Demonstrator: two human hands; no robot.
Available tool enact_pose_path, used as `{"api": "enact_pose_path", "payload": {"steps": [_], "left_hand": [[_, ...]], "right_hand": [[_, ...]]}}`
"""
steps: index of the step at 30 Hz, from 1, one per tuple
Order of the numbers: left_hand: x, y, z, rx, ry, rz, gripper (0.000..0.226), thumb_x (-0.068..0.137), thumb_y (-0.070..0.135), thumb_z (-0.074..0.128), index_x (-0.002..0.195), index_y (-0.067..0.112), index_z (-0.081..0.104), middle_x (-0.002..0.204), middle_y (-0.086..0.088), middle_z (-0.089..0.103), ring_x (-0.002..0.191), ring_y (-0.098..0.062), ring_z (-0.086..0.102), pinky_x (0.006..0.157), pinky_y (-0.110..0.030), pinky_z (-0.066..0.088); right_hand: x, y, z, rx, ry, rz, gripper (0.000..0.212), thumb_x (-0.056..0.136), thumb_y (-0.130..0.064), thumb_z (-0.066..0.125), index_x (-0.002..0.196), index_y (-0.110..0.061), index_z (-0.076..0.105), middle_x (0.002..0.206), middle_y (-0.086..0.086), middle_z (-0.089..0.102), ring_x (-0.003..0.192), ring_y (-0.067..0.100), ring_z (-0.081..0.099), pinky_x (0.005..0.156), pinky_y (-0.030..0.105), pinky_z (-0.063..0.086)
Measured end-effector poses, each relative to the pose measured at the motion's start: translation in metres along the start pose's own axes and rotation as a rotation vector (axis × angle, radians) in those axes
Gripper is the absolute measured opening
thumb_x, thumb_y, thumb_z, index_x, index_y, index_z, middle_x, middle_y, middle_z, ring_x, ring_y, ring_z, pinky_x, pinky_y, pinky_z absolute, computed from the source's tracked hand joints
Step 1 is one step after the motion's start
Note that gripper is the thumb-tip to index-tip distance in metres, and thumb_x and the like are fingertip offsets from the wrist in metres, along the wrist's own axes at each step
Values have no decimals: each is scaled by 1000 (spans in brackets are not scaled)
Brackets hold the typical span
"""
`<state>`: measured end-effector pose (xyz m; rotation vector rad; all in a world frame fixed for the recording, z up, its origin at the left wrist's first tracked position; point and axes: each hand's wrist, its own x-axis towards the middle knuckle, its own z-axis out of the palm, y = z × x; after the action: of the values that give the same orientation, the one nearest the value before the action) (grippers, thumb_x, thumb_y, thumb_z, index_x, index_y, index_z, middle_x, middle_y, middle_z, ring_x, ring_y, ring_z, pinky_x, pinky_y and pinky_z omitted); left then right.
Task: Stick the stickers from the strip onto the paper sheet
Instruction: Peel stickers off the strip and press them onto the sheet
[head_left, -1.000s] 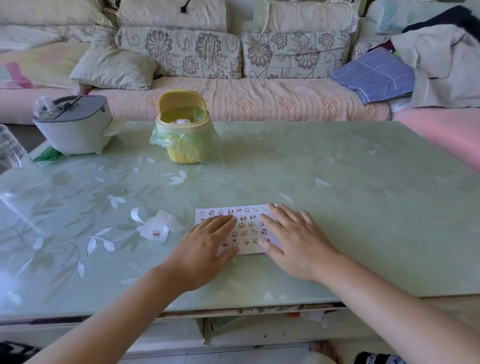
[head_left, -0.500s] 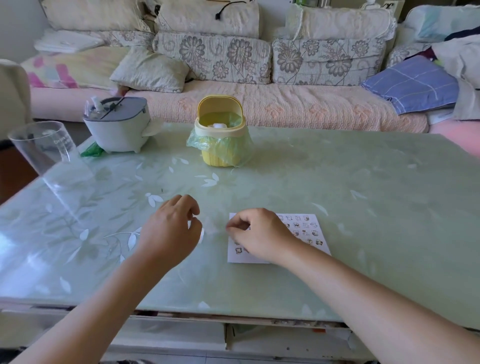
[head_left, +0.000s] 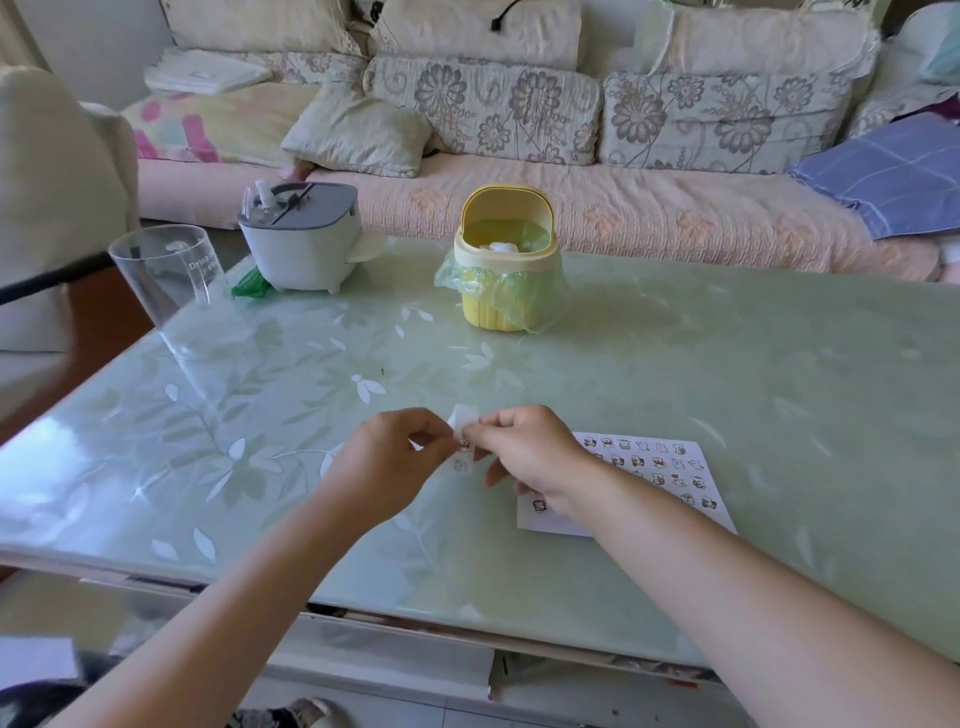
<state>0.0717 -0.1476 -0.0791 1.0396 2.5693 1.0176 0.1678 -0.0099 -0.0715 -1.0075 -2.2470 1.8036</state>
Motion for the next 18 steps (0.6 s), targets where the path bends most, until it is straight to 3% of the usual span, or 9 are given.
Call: {"api": "enact_pose_path", "payload": {"steps": [3, 6, 8, 11, 14, 18], "left_hand": [[4, 2, -4, -105, -33, -76, 18, 94, 34, 58, 82, 31, 71, 69, 16, 58, 57, 3, 52, 55, -19, 35], [7, 5, -3, -92, 17, -59, 20, 95, 33, 56, 82, 36, 71, 95, 13, 55, 77, -2, 55, 66, -20, 39], [6, 11, -5, -143, 75, -57, 20, 95, 34, 55, 83, 36, 71, 97, 14, 54, 79, -2, 56, 66, -20, 40], [3, 21, -8, -280, -3, -91, 17, 92, 39, 58, 85, 30, 72, 82, 6, 64, 59, -4, 51, 56, -22, 37], [2, 27, -9, -400, -50, -113, 9, 88, 31, 68, 89, 23, 71, 81, -9, 69, 58, -6, 51, 47, -16, 36], [3, 29, -8, -501, -39, -191, 9, 90, 23, 68, 88, 14, 70, 60, 9, 65, 49, -3, 52, 44, -9, 34]], "right_hand": [[6, -5, -4, 143, -11, 59, 19, 92, -26, 70, 104, -11, 72, 82, 0, 71, 48, 11, 56, 46, 23, 28], [10, -7, -11, 206, 38, 66, 19, 89, -24, 75, 103, -12, 72, 76, -2, 70, 46, 10, 54, 44, 23, 30], [11, -8, -14, 204, 63, 30, 16, 87, -23, 77, 99, -16, 71, 75, -3, 70, 46, 9, 53, 44, 23, 31], [11, -11, -16, 237, 77, -23, 25, 86, -24, 79, 106, -20, 66, 72, -4, 71, 47, 11, 51, 45, 24, 32], [9, -14, -17, 210, 101, -91, 24, 86, -25, 78, 106, -23, 64, 70, -5, 71, 50, 13, 51, 46, 25, 34], [5, -17, -19, 218, 75, -174, 8, 93, -27, 70, 96, -20, 70, 83, 2, 74, 51, 14, 52, 45, 24, 34]]}}
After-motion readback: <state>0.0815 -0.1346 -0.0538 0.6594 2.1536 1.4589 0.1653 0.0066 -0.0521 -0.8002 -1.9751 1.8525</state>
